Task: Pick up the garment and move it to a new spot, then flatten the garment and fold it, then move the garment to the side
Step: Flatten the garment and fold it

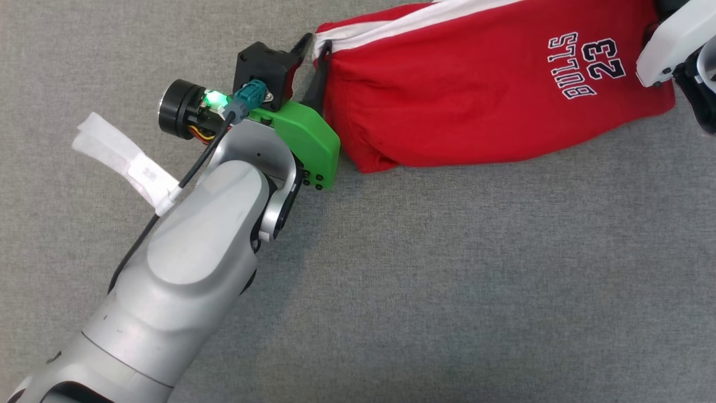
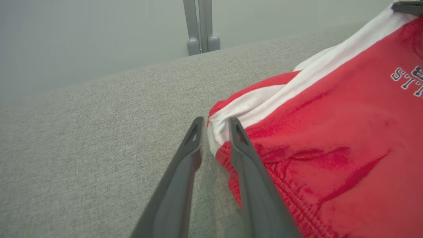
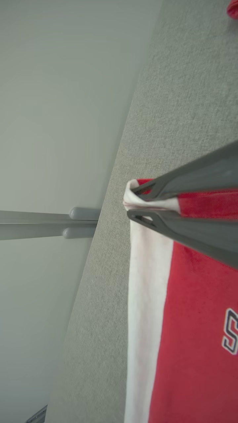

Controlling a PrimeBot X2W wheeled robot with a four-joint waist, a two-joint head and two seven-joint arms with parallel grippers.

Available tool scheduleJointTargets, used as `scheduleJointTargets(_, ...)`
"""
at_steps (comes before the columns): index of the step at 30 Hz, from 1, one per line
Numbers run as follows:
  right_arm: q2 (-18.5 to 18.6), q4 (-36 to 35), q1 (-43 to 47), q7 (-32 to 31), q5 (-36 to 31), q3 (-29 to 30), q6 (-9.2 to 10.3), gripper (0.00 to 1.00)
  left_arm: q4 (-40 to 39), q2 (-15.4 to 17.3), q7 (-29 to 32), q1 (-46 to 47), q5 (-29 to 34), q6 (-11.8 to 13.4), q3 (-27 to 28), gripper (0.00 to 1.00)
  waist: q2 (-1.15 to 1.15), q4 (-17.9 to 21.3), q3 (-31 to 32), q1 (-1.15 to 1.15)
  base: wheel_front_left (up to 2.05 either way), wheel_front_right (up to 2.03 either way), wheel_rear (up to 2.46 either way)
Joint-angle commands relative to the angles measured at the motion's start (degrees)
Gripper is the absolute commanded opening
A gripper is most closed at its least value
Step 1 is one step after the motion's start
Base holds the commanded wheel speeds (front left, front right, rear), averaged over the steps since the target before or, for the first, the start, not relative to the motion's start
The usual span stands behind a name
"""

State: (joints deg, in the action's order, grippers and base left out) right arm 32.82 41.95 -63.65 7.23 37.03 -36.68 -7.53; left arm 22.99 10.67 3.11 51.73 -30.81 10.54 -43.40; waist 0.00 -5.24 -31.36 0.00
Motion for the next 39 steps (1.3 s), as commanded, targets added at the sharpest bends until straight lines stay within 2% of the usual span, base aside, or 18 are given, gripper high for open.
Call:
scheduleJointTargets(1, -0.07, 0.65, -0.38, 1.32, 0.53, -0.68, 0.08, 1.0, 0.64, -0.32, -0.86, -0.04, -0.19, -0.34, 0.0, 1.0, 0.0, 0.18, 1.64, 0.0, 0.0, 0.0, 0.0)
scheduleJointTargets(7, 0.79, 2.87, 2.83, 7.0, 0.35, -2.7, 0.08, 1.0, 0.9, -0.92, -5.98, -4.82, -0.77, 0.62, 0.23, 1.0, 0.0, -0.09, 7.16, 0.0, 0.0, 0.0, 0.0)
scheduleJointTargets(18, 0.51, -0.82, 21.66, 7.96, 7.02, 3.88, 0.08, 1.0, -6.87, 2.12, -17.18, -23.0, -2.31, 3.63, 2.28, 1.0, 0.0, -2.71, 16.42, 0.0, 0.0, 0.0, 0.0)
scheduleJointTargets(23, 0.78, 1.25, 26.95, 6.25, 10.39, 6.93, 0.08, 1.0, -12.44, 2.97, -18.39, -29.25, 4.17, 7.3, 3.66, 1.0, 0.0, -5.58, 18.12, 0.0, 0.0, 0.0, 0.0)
scheduleJointTargets(25, 0.72, 2.95, 27.23, 4.92, 11.12, 8.21, 0.08, 1.0, -14.51, 2.96, -18.24, -31.62, 7.22, 7.71, 3.62, 1.0, 0.0, -6.88, 18.32, 0.0, 0.0, 0.0, 0.0)
scheduleJointTargets(31, 1.15, 10.21, 24.91, 2.28, 10.71, 11.47, 0.08, 1.0, -18.87, 1.14, -18.22, -35.73, 14.62, 6.6, 3.33, 1.0, 0.0, -11.46, 17.7, 0.0, 0.0, 0.0, 0.0)
scheduleJointTargets(39, 2.48, 20.01, 21.54, -1.52, 7.39, 11.9, 0.08, 1.0, -23.01, -1.56, -18.22, -37.8, 21.39, 5.39, 3.25, 1.0, 0.0, -17.35, 15.35, 0.0, 0.0, 0.0, 0.0)
